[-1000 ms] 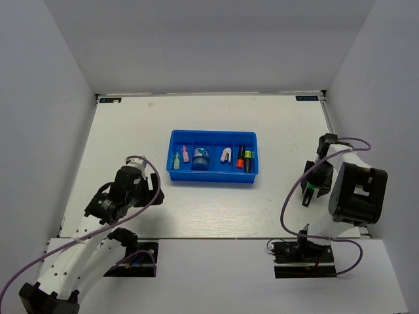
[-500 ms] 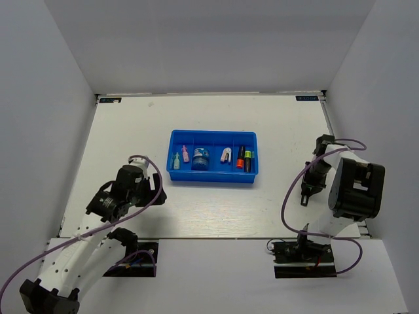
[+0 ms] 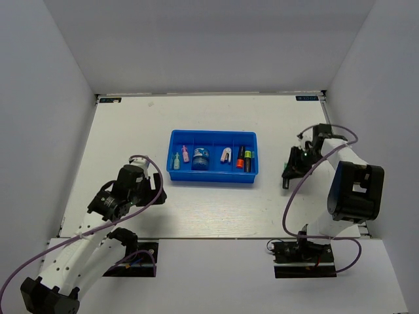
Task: Sort the stationery into containers
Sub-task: Pick up the pen from the center of the board, then place the pen in the storage box.
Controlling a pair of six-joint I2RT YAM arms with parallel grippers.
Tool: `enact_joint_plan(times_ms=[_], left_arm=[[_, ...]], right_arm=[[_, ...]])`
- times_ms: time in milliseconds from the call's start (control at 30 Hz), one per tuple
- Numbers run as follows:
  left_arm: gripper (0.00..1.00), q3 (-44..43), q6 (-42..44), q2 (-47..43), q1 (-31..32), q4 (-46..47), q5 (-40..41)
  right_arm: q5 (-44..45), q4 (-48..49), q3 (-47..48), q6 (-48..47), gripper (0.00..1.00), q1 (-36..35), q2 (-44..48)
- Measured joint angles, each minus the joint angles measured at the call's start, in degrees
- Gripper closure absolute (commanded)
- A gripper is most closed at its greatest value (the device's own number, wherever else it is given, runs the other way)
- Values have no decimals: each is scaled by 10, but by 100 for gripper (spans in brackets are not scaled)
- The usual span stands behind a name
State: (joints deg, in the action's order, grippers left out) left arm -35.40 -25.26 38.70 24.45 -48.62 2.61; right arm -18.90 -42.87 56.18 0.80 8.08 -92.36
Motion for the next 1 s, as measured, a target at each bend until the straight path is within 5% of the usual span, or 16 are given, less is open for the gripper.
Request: enact_joint_plan(times_ms=[267, 667, 767, 800, 833, 1000], left_arm=[[7, 4, 4, 3, 0, 11, 12], [6, 12, 9, 16, 0, 24, 26], [6, 13, 9, 16, 0, 26, 30], [6, 13, 9, 16, 0, 27, 31], [6, 13, 9, 16, 0, 27, 32], [6, 13, 12, 16, 0, 28, 37]], right_arm=[[-117, 23, 186, 17, 100, -101, 0], [-73, 73, 260, 64, 98, -225, -102], [-52, 74, 261, 64, 81, -249, -119], [-46, 74, 261, 64, 58, -258, -121], [-41, 74, 262, 64, 50, -265, -122], [-20, 75, 270, 65, 28, -280, -120]])
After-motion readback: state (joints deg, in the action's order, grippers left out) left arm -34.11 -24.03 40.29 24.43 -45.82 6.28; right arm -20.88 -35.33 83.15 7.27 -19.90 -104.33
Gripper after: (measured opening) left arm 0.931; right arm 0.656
